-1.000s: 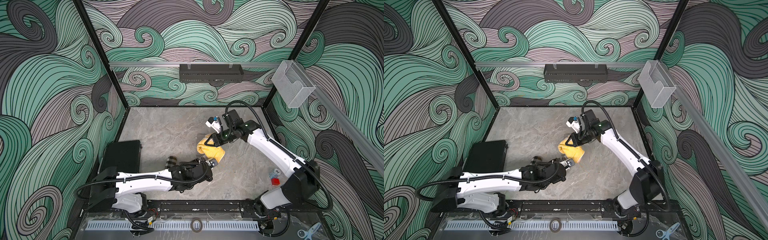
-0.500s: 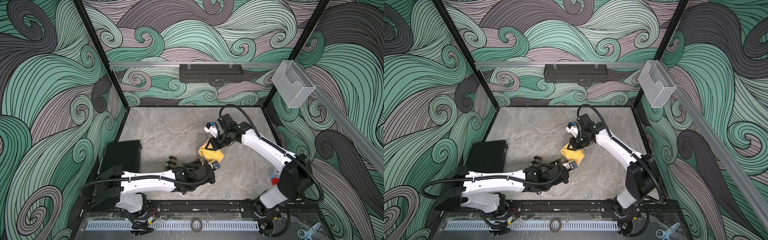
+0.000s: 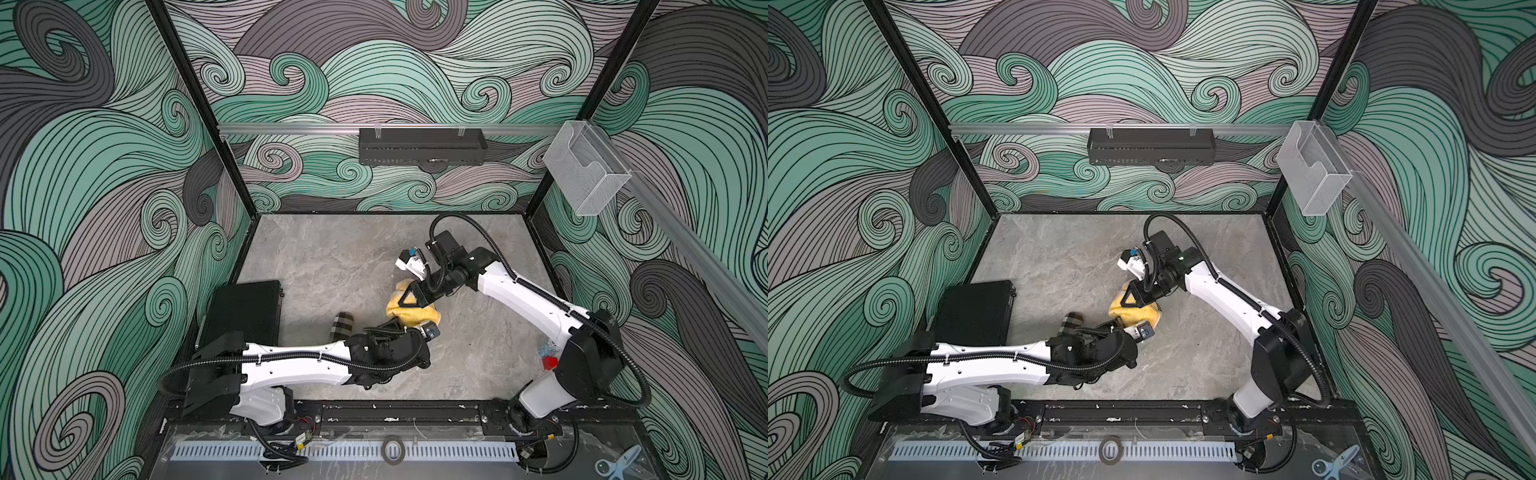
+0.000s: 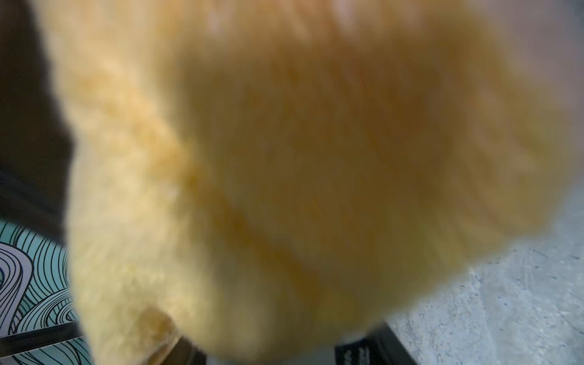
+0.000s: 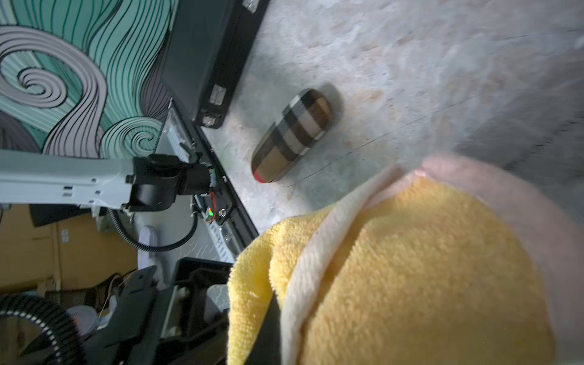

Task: Wipe the eyeglass case
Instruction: Wipe the dirt from the eyeglass case.

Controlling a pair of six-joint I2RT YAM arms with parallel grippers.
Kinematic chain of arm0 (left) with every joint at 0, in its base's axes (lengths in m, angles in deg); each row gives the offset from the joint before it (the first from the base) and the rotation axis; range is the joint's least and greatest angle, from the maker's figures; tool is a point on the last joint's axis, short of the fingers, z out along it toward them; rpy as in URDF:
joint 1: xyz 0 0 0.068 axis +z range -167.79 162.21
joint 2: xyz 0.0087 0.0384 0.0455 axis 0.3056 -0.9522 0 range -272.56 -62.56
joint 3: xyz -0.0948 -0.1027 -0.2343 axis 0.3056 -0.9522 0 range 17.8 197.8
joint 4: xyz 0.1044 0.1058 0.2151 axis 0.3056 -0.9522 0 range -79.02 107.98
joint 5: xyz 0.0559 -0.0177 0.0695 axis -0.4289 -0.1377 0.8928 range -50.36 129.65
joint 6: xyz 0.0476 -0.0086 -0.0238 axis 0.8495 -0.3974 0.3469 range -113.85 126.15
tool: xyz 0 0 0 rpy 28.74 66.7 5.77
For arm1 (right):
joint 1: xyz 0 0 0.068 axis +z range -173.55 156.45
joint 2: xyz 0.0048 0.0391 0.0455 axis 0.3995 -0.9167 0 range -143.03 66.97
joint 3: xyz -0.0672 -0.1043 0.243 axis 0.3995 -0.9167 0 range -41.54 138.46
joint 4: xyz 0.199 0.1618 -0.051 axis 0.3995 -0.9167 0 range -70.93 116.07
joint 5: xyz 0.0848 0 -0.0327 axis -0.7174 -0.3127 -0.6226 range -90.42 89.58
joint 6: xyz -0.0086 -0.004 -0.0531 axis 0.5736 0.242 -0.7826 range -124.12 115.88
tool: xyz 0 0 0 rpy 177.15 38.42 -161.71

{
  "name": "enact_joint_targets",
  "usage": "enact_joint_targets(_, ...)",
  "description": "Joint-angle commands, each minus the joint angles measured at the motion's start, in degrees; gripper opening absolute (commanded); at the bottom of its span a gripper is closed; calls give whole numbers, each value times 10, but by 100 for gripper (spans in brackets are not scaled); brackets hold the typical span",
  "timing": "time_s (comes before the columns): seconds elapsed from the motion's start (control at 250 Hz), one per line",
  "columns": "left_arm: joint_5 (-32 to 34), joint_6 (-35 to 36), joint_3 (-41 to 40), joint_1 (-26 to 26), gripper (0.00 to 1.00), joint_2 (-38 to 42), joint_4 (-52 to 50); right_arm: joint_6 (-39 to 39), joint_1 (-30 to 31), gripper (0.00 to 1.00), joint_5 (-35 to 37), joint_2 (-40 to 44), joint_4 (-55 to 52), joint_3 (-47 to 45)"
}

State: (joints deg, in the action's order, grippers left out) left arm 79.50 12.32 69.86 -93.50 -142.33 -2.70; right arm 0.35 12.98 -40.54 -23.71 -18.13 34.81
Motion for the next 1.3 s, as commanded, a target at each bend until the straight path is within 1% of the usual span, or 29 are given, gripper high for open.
enact_joint_targets(0.0,31,-11,9,0,46,16,23,-9,-3,0,-44,0,-1,-8)
enact_joint_targets(0.124,36,-19,5,0,46,22,17,15,-24,0,55,18,-11,-40)
enact_joint_targets(0.244,38,-28,-4,-1,46,30,19,40,-54,0,188,43,-20,-69)
enact_joint_targets(0.308,38,-32,-8,0,46,30,18,41,-59,0,222,48,-32,-67)
enact_joint_targets(0.372,39,-35,-9,0,46,28,17,42,-59,0,212,54,-31,-61)
enact_joint_targets(0.463,39,-36,-9,0,46,27,20,45,-49,0,156,56,-11,-51)
enact_joint_targets(0.655,41,-36,-1,0,46,18,20,42,6,0,55,29,17,-21)
enact_joint_targets(0.727,43,-36,1,-1,46,15,19,43,12,0,12,27,34,-26)
enact_joint_targets(0.767,44,-37,0,0,46,14,18,41,11,0,-1,28,37,-31)
enact_joint_targets(0.799,46,-38,0,-1,46,13,18,36,11,0,5,28,32,-34)
enact_joint_targets(0.851,47,-41,0,-1,46,13,15,32,5,0,40,28,14,-41)
enact_joint_targets(0.935,46,-43,-1,-1,46,15,14,41,-21,0,87,33,7,-65)
enact_joint_targets(1.079,48,-42,-1,-1,46,17,14,45,-59,0,200,50,-9,-96)
enact_joint_targets(1.159,51,-42,-1,-1,46,13,14,45,-61,0,246,51,-23,-89)
enact_joint_targets(1.234,53,-42,1,-1,46,8,14,48,-60,0,247,49,-29,-76)
enact_joint_targets(1.298,52,-45,2,-1,46,6,14,51,-55,0,209,53,-16,-72)
